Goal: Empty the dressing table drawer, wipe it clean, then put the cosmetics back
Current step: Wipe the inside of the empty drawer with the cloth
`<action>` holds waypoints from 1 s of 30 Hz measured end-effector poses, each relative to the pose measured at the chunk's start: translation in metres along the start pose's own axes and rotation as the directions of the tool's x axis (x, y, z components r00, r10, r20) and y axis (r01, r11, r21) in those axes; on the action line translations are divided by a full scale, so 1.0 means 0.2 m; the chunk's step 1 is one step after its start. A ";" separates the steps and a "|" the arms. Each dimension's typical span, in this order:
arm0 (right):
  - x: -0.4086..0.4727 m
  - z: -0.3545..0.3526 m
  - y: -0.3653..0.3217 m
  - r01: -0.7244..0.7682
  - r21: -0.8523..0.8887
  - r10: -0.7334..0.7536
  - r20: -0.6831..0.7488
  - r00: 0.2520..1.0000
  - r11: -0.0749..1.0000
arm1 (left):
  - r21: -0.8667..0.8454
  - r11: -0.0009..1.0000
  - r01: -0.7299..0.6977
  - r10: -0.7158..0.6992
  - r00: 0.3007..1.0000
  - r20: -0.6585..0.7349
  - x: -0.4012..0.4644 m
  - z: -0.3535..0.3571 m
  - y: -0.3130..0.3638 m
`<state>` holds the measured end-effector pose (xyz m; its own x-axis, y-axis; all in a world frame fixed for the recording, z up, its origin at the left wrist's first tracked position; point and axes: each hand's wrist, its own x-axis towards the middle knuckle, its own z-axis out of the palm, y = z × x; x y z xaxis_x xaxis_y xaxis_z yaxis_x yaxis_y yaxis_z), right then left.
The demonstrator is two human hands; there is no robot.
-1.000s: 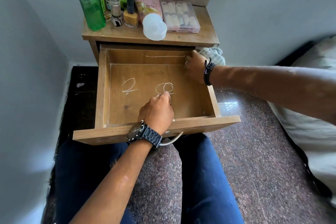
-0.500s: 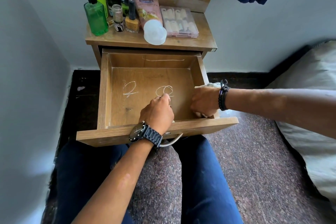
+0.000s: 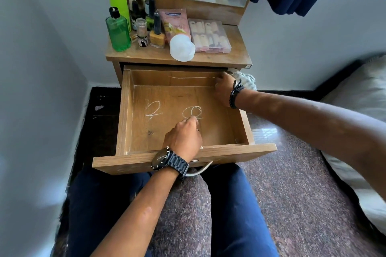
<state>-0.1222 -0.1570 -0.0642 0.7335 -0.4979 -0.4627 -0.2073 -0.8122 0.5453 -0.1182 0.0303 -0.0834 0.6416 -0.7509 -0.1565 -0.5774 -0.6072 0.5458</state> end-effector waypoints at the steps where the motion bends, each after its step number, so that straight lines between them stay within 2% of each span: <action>1: 0.00 0.01 0.00 -0.051 0.085 0.051 0.005 0.999 0.995 | -0.001 1.000 0.000 0.000 1.000 0.003 0.00 0.00 0.00; 2: 0.00 0.00 -0.01 -0.102 0.166 0.092 0.068 0.993 0.981 | -0.001 1.000 -0.002 0.002 1.000 0.010 0.00 -0.01 0.00; 4: -0.02 0.00 -0.02 -0.130 0.204 0.127 0.023 0.992 0.970 | -0.011 1.000 0.001 -0.001 1.000 0.031 0.00 -0.01 0.00; 6: -0.02 0.03 -0.04 -0.129 0.263 0.157 -0.088 0.984 0.956 | -0.023 1.000 0.003 -0.002 0.998 0.059 0.00 -0.02 0.01; 8: -0.08 0.00 -0.06 -0.124 0.315 0.129 0.007 0.992 0.941 | -0.051 0.999 -0.003 0.008 0.996 0.091 0.00 -0.03 0.01; 11: -0.13 -0.06 0.00 -0.027 0.459 -0.049 0.153 0.987 0.888 | -0.121 0.993 -0.007 0.022 0.992 0.128 0.01 -0.06 0.01; 13: -0.17 -0.11 0.08 -0.027 0.605 -0.027 0.080 0.996 0.796 | -0.148 0.989 -0.012 0.033 0.990 0.141 0.00 -0.08 0.00; 15: -0.20 -0.11 0.14 -0.149 0.800 0.091 0.118 0.989 0.581 | -0.142 0.989 -0.038 0.056 0.991 0.123 -0.01 -0.11 -0.02; 16: -0.18 -0.07 0.16 -0.214 0.928 0.081 0.198 0.977 0.305 | -0.119 0.992 -0.050 0.062 0.993 0.102 -0.02 -0.13 -0.05; 17: -0.15 -0.04 0.18 -0.202 0.979 0.026 0.202 0.979 0.019 | -0.087 0.995 -0.053 0.060 0.995 0.078 -0.03 -0.14 -0.09; 18: -0.14 -0.01 0.19 -0.208 0.945 -0.039 0.205 0.978 -0.252 | -0.045 0.998 -0.051 0.054 0.997 0.051 -0.04 -0.16 -0.13; 19: -0.11 0.02 0.19 -0.237 0.828 -0.101 0.216 0.971 -0.509 | 0.000 0.999 -0.046 0.046 0.999 0.019 -0.05 -0.19 -0.17; 20: -0.10 0.04 0.18 -0.247 0.724 -0.154 0.193 0.969 -0.644 | 0.041 0.998 -0.038 0.039 0.999 -0.025 -0.06 -0.21 -0.21; 21: -0.09 0.05 0.16 -0.265 0.643 -0.168 0.210 0.963 -0.718 | 0.069 0.997 -0.030 0.036 0.996 -0.086 -0.07 -0.24 -0.25; 24: -0.04 0.05 0.09 -0.285 0.438 -0.163 0.296 0.941 -0.853 | 0.161 0.987 -0.007 0.057 0.949 -0.310 -0.08 -0.31 -0.38; 25: 0.02 0.06 0.07 -0.256 0.405 -0.112 0.346 0.931 -0.878 | 0.200 0.980 0.019 0.057 0.928 -0.369 -0.07 -0.33 -0.42; 27: 0.19 0.11 0.02 -0.163 0.521 0.119 0.466 0.877 -0.838 | 0.229 0.971 0.071 0.031 0.911 -0.411 -0.08 -0.34 -0.48; 30: 0.32 0.16 -0.04 -0.057 0.592 0.313 0.503 0.805 -0.804 | 0.158 0.985 0.075 -0.014 0.934 -0.357 -0.09 -0.34 -0.48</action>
<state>-0.0935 -0.1929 -0.1201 0.2001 -0.8086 -0.5533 -0.2588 0.5011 -0.8258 -0.0391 0.1197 -0.0765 0.7876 -0.5999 0.1403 -0.6000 -0.6951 0.3960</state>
